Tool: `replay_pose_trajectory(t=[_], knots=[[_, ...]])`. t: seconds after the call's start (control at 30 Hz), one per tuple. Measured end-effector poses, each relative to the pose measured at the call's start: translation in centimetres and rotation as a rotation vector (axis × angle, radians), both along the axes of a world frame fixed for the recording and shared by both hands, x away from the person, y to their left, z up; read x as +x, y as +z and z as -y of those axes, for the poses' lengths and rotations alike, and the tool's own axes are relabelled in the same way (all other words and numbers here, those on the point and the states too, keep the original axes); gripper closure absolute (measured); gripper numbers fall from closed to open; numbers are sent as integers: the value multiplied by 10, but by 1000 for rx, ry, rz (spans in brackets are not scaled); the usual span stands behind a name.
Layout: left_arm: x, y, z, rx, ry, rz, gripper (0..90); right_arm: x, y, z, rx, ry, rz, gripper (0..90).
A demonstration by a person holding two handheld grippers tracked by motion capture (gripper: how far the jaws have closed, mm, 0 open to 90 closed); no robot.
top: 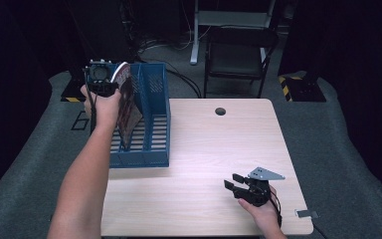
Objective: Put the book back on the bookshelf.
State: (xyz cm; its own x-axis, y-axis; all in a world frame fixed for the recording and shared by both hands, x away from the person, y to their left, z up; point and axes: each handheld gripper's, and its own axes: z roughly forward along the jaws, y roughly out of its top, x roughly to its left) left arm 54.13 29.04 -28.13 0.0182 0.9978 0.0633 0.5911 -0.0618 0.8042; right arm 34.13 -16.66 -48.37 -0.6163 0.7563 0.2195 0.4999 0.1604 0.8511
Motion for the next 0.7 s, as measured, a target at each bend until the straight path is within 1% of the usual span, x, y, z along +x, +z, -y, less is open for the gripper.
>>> replay_pose_trajectory(t=[0.17, 0.2, 0.23, 0.3, 0.43, 0.47, 0.5, 0.57, 0.63, 0.67, 0.7], knots=[[2, -9, 2, -1, -8, -20, 834, -1, 0, 0, 4, -4, 0, 523], [2, -11, 3, -1, -9, -14, 834, -1, 0, 0, 2, -3, -1, 523], [2, -12, 4, 4, -10, -16, 834, 0, 0, 1, 1, -3, -1, 523], [2, -13, 4, 7, -17, -12, 834, 0, 0, 0, 2, -2, -1, 523], [1, -13, 2, 3, -21, -21, 829, 0, 0, 0, 0, 1, -3, 523], [1, -13, 3, -8, -19, -13, 828, 0, 0, -1, 0, 1, -3, 523], [0, -13, 2, 8, -33, -28, 826, 0, 0, -1, -1, 2, -4, 523], [-1, -13, 4, 18, -35, -29, 820, 1, 0, -1, 0, 3, -2, 523], [-2, -14, 5, 9, -36, -14, 804, 0, 0, -2, 0, 4, -5, 523], [-3, -14, 5, 13, -44, -23, 786, 1, 0, -2, 0, 7, -2, 522], [-2, -15, 7, 7, -42, -20, 771, 1, 0, -3, -4, 8, -2, 522]])
